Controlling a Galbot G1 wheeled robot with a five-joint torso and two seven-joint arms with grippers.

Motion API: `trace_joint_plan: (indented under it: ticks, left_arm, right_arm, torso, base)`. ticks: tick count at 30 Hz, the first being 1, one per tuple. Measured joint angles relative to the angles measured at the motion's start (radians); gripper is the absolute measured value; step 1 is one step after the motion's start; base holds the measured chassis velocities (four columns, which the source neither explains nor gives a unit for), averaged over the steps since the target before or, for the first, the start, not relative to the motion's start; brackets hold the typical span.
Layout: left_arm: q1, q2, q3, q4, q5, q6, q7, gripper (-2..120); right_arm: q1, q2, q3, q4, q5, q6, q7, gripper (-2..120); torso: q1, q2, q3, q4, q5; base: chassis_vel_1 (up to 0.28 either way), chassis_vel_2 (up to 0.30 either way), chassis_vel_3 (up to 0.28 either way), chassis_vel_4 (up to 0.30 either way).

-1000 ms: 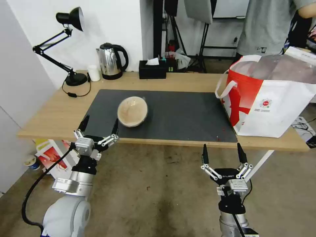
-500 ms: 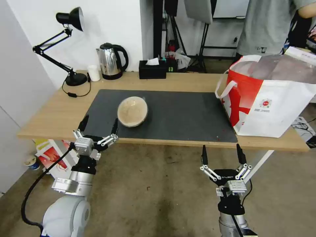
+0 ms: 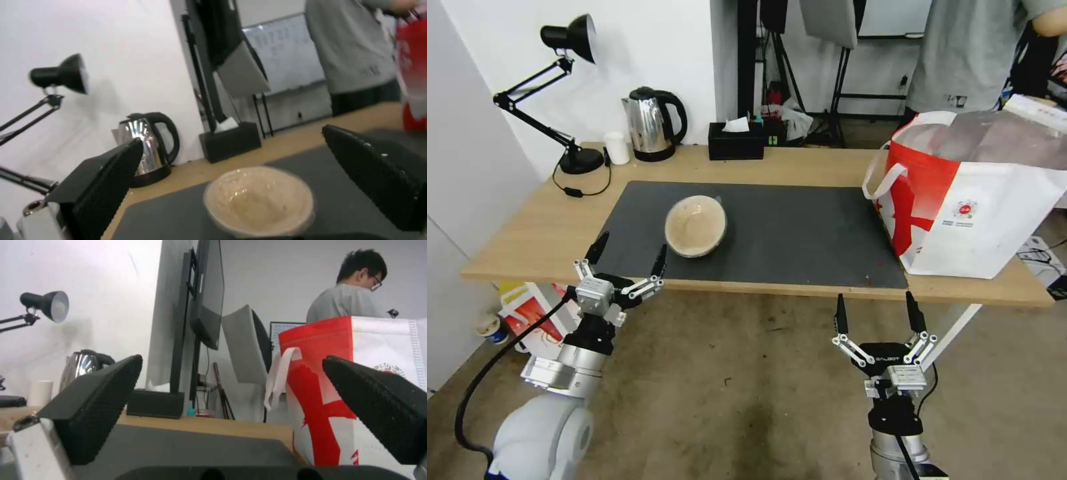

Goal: Pick up the trash from the table and place it into the takeout bag.

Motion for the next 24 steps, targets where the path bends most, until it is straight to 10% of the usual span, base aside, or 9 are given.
trace_joint_plan:
  ticks: [24]
  left_arm:
    - [-0.105,0.36,0.018,0.17,-0.036,0.002,0.03,100]
  right_arm:
    - [0.0,0.0,0.0,0.001,0.001,-0.001,0.0,100]
  torso:
    - [0.0,0.0,0.0,-0.0001,0.0001]
  base:
    - [0.0,0.0,0.0,0.0]
